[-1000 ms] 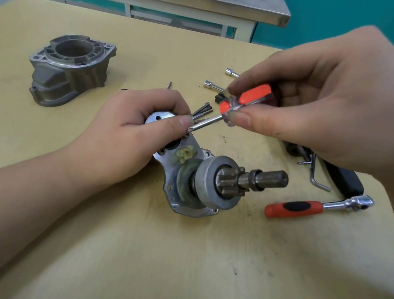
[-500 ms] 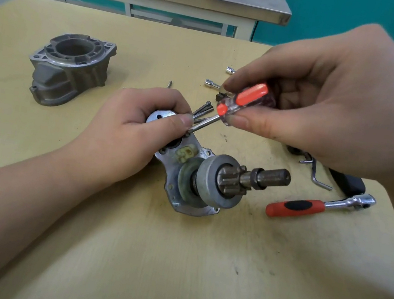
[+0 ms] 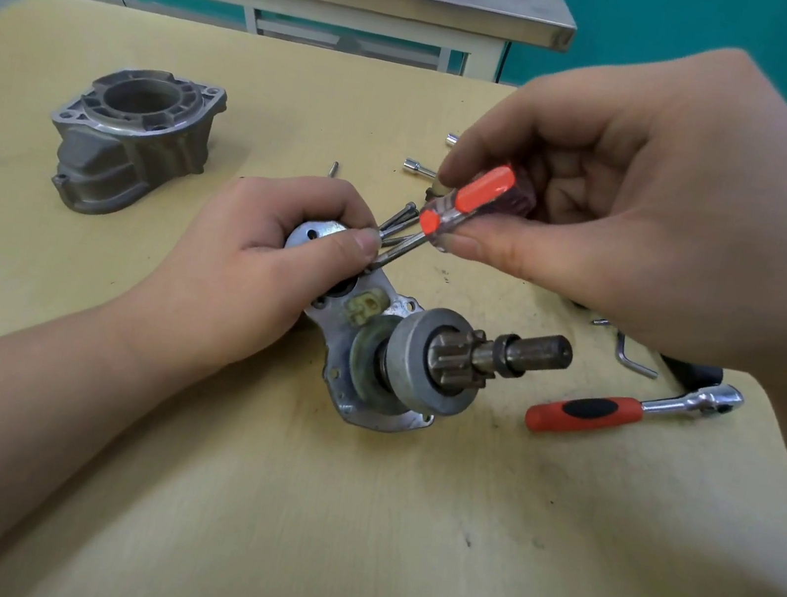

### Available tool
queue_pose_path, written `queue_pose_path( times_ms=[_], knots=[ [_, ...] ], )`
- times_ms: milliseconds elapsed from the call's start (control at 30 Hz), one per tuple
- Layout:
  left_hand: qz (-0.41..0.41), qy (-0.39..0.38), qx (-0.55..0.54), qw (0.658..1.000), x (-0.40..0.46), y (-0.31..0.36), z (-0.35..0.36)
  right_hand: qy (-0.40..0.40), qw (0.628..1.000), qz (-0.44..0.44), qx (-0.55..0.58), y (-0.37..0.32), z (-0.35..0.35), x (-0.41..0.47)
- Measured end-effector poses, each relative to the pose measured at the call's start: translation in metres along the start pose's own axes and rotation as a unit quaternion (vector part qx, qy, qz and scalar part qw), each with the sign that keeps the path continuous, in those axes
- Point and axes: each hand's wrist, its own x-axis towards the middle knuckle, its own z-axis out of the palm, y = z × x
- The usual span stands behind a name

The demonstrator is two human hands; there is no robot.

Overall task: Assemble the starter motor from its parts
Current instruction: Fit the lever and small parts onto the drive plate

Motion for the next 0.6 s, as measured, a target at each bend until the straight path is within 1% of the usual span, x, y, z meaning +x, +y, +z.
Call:
queue_pose_path(
  times_ms=[367,600],
  knots=[
    [0.003,0.002,-0.001,1.0,0.0,-0.001,0.0,0.016,0.999,0.025,-0.039,-0.012,0.005,0.001],
    [-0.003,0.007,-0.006,1.0,0.001,0.0,0.002,0.029,0.994,0.034,-0.098,-0.022,0.007,0.001]
  ],
)
